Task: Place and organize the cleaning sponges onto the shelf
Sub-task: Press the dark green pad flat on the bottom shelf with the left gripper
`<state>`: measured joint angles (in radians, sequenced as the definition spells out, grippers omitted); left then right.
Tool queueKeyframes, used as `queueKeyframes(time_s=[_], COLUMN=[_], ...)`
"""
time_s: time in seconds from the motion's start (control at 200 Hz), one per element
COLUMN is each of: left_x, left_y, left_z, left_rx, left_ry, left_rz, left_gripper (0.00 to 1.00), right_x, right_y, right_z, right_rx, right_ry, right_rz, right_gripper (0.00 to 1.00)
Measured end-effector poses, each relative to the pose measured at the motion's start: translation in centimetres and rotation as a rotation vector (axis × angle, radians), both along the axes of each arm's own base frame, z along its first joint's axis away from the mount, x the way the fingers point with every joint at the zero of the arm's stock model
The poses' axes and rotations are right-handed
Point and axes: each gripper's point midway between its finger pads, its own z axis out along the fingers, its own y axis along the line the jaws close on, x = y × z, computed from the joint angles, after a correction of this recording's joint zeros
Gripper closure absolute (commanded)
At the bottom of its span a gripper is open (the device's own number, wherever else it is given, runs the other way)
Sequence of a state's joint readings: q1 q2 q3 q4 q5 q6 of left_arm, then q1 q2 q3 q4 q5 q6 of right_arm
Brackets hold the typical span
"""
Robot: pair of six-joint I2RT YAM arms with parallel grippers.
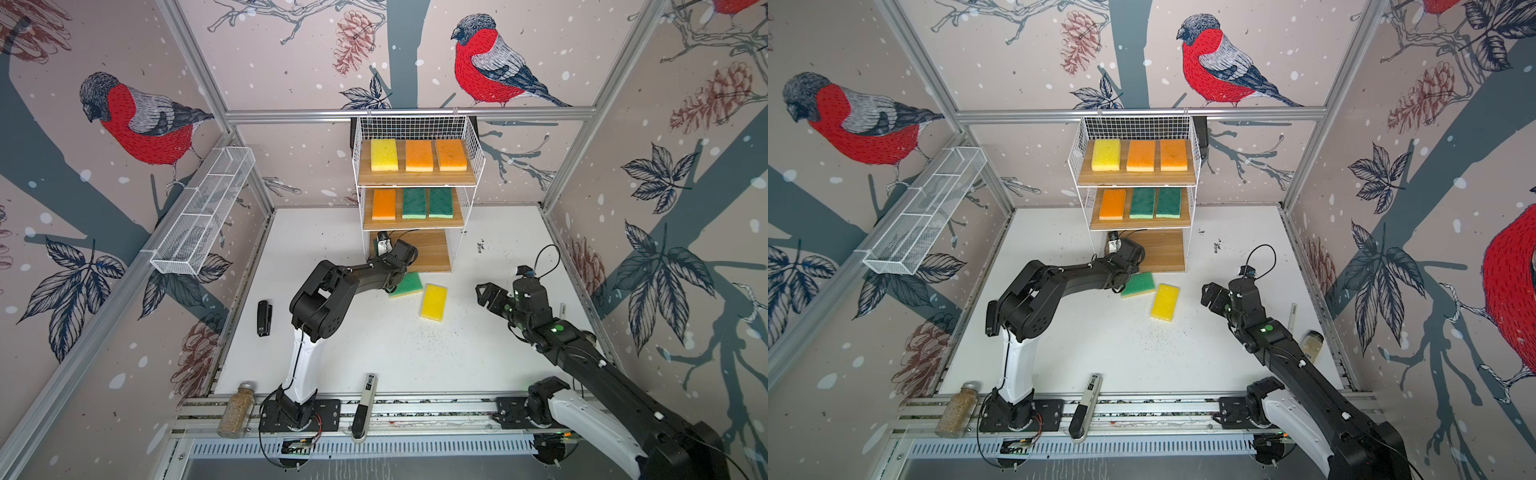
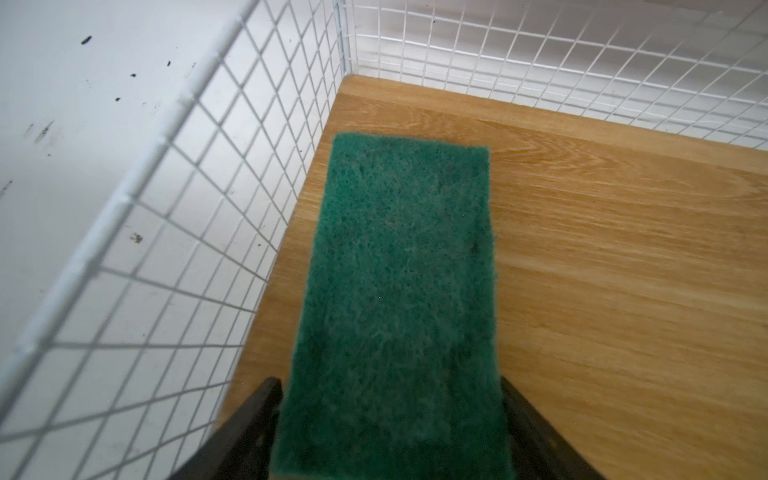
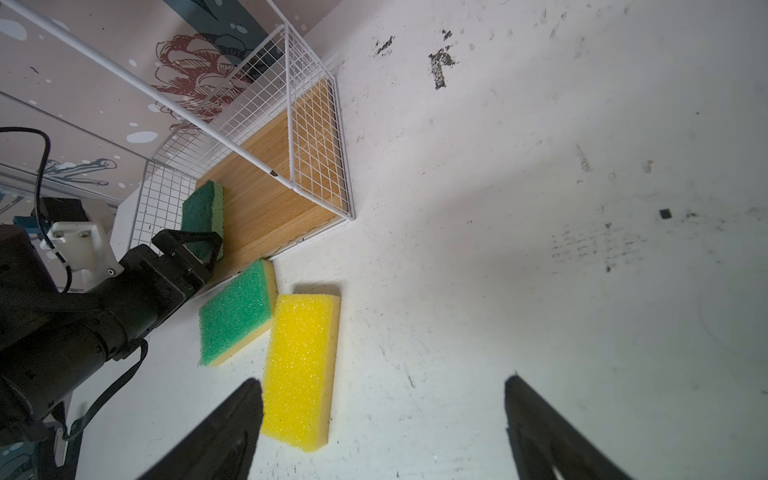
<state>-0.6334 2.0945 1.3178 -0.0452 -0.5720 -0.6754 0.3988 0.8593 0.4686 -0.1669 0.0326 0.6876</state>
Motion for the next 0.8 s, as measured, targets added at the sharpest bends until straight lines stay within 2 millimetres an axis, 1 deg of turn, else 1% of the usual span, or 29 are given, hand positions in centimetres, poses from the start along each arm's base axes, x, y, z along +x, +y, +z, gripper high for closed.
queueKeyframes(time_s=[0.17, 0.32, 0.465, 0.615, 0.8], left_x=[-0.29, -0.30, -0.20, 0.09, 0.24], left_y=[0.19, 0.18, 0.09, -0.08, -0.10], left_z=[-0.09, -0.09, -0.19, -0.13, 0.01], left_rx=[0.005, 0.005, 0.010, 0.013, 0.024], left_ry=[0.006, 0.007, 0.011, 0.011, 0.012], left_rz=[0.000, -0.001, -0.001, 0.001, -0.001], left_gripper=[0.29, 0.31, 0.31, 0.28, 0.28], right_x=[-0.09, -0.18, -0.31, -0.43, -0.51], right_y=[-0.09, -0.13, -0.26, -0.42, -0.46], right_z=[-0.19, -0.13, -0.07, -0.09, -0.03], right_rx=[-0.003, -0.001, 0.003, 0.005, 0.006], right_ry=[0.005, 0.004, 0.003, 0.006, 0.003], right_rz=[-0.002, -0.004, -0.012, -0.021, -0.021], right_gripper=[0.09, 0.09, 0.09, 0.09, 0.08])
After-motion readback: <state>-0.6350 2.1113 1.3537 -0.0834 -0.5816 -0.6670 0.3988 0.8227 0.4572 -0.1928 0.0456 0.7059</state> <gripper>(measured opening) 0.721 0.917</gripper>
